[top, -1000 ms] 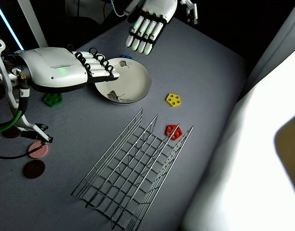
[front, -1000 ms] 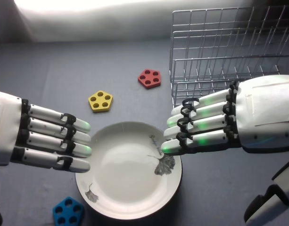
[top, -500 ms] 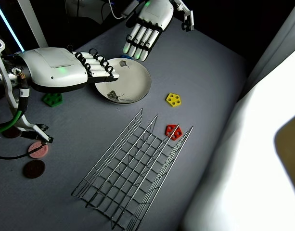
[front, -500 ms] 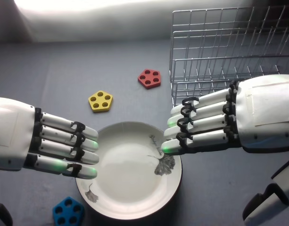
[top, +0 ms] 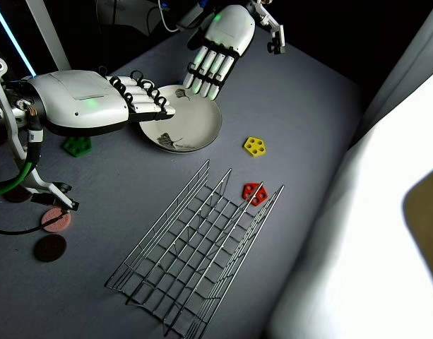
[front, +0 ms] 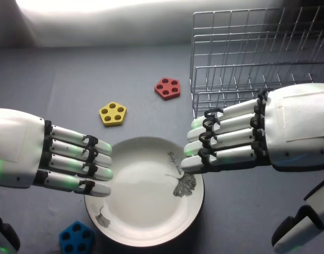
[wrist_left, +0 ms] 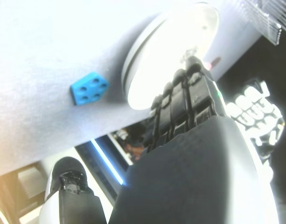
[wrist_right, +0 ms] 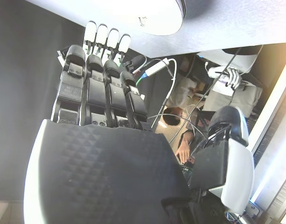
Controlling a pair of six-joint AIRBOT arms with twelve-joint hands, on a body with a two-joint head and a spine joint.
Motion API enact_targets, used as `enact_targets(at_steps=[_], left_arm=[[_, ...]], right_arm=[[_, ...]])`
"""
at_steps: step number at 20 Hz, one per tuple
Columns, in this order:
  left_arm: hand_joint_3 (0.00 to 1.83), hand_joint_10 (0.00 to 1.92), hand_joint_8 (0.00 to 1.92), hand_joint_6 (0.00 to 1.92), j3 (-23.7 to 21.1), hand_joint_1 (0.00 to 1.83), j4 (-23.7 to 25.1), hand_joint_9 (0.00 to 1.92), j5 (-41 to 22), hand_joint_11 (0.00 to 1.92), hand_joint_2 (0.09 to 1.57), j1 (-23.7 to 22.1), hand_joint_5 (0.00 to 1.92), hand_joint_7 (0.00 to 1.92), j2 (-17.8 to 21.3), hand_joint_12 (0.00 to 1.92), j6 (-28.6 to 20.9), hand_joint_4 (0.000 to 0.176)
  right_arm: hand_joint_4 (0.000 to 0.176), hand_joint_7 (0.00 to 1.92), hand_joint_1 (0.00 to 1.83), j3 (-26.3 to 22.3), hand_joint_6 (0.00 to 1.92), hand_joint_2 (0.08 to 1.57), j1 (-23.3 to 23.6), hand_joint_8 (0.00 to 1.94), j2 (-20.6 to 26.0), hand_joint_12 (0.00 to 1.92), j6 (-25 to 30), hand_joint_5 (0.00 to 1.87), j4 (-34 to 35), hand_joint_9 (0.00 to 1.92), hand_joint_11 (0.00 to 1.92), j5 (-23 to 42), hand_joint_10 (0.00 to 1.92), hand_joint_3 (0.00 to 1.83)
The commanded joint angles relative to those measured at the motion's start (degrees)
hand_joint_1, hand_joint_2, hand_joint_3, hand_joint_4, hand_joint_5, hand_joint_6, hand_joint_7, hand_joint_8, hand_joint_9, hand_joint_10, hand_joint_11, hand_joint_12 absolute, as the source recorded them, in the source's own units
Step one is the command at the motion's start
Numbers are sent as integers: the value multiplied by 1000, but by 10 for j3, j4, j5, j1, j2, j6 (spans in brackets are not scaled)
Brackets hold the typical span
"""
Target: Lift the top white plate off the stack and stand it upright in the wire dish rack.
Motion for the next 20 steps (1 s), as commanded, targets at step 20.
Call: enact_targets(at_steps=[20], left_arm=[[1,0,0,0,-3,188,-12,51,-12,33,966,5,22,48,-31,55,12,0]], right_arm=[[0,64,117,14,0,924,4,3,3,2,-13,16,56,97,129,36,3,3]])
